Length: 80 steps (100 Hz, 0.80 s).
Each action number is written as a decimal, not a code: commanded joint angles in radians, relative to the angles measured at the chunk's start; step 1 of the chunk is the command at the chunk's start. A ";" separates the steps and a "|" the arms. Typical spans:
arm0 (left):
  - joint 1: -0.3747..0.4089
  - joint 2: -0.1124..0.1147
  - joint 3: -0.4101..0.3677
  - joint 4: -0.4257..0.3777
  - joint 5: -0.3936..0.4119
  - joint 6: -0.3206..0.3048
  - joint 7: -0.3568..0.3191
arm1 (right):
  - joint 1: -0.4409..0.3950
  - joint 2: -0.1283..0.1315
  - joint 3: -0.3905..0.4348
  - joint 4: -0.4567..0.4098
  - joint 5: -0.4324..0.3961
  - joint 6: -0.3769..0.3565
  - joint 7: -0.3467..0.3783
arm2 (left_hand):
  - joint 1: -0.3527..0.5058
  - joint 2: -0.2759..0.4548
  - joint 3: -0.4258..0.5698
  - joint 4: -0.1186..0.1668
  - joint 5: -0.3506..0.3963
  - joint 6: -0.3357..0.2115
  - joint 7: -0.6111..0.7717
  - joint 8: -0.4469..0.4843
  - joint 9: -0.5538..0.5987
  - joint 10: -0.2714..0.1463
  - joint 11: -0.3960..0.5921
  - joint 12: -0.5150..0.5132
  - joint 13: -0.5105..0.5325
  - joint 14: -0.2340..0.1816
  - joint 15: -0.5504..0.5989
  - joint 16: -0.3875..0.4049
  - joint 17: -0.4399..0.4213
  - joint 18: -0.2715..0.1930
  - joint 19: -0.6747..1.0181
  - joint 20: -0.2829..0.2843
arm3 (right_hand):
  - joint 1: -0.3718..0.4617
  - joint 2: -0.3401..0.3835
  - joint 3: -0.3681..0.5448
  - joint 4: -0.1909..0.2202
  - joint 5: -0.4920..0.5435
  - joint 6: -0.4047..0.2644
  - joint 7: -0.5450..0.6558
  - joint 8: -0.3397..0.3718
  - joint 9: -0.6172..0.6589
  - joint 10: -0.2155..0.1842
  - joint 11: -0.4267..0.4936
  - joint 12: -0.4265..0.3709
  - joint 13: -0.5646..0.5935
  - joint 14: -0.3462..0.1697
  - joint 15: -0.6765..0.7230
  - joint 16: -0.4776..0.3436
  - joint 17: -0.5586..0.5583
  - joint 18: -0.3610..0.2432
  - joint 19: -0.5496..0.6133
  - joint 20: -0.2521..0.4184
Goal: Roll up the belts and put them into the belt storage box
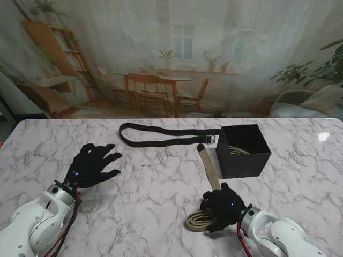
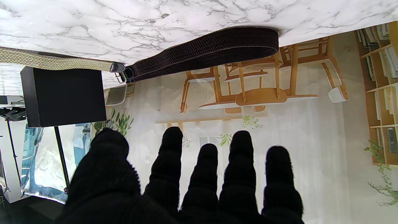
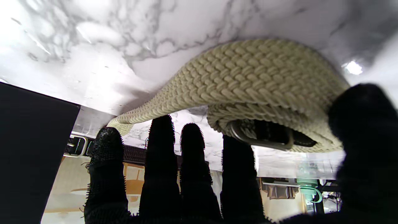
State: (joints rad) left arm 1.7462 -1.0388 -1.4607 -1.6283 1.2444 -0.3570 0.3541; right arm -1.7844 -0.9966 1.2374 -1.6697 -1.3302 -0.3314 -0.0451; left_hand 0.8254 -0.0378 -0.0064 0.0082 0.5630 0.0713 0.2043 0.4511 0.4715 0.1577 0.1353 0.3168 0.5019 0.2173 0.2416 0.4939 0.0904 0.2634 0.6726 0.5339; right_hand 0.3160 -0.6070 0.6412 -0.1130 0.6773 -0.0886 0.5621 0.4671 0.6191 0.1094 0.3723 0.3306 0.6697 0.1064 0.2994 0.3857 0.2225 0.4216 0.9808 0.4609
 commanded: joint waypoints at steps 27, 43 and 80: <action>0.003 0.000 0.000 0.000 0.003 0.000 -0.006 | 0.019 -0.007 -0.048 0.050 0.012 0.073 -0.123 | 0.000 0.054 -0.023 -0.018 -0.037 0.021 -0.010 0.000 -0.046 0.010 -0.016 -0.007 -0.036 -0.006 0.010 0.007 -0.020 0.012 0.002 0.011 | 0.110 -0.025 0.148 -0.091 0.415 -0.247 0.522 -0.117 0.135 -0.056 0.054 0.051 0.052 0.019 0.007 0.006 0.007 0.025 0.005 0.011; 0.005 0.000 -0.002 -0.001 0.004 0.000 -0.003 | 0.035 -0.011 -0.080 0.067 0.022 0.113 -0.154 | -0.001 0.054 -0.024 -0.018 -0.037 0.020 -0.009 0.000 -0.047 0.009 -0.016 -0.007 -0.036 -0.007 0.010 0.007 -0.020 0.012 0.001 0.011 | 0.083 0.047 0.181 -0.072 0.436 -0.224 0.478 -0.165 0.256 -0.124 0.089 0.060 0.107 -0.010 0.016 0.007 0.004 0.021 -0.001 0.007; 0.007 -0.001 -0.005 -0.002 0.005 -0.003 0.003 | 0.061 -0.020 -0.129 0.100 0.045 0.184 -0.213 | -0.001 0.054 -0.023 -0.018 -0.038 0.021 -0.010 0.000 -0.053 0.011 -0.018 -0.007 -0.039 -0.008 0.009 0.006 -0.021 0.010 0.001 0.011 | 0.121 0.009 0.267 -0.062 0.155 -0.027 0.204 -0.227 0.722 -0.163 0.485 0.270 0.401 -0.108 0.227 0.152 0.079 -0.019 0.034 0.008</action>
State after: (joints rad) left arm 1.7514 -1.0388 -1.4675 -1.6289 1.2479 -0.3582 0.3670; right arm -1.7303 -1.0157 1.1150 -1.5792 -1.2755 -0.1456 -0.2511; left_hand 0.8253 -0.0377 -0.0064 0.0082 0.5630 0.0713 0.2043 0.4511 0.4711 0.1578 0.1353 0.3168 0.5019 0.2173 0.2416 0.4939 0.0899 0.2634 0.6726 0.5339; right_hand 0.3383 -0.6351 0.7488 -0.2210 0.8791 -0.0971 0.8573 0.2571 1.2461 -0.0015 0.7619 0.5965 1.0208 0.0351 0.4901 0.5147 0.2905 0.4195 0.9930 0.4634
